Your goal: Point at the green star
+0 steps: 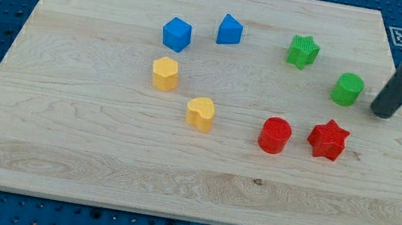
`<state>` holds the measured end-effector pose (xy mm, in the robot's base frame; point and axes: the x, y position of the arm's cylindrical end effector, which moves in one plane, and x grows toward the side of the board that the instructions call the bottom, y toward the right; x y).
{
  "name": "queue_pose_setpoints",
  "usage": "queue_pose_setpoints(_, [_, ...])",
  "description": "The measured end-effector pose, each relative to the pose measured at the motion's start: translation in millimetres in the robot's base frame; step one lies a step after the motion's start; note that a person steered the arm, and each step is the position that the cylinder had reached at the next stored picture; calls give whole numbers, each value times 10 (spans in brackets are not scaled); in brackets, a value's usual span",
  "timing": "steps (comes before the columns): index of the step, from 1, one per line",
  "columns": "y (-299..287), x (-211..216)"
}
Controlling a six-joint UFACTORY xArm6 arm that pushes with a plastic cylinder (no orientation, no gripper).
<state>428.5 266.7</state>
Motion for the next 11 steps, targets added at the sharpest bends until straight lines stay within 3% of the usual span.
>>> queue_pose_setpoints(3, [138,-626])
queue_pose_setpoints(5, [-587,-644])
queue_pose_setpoints(7, [-657,-859])
queue_pose_setpoints(11, [-1016,-847])
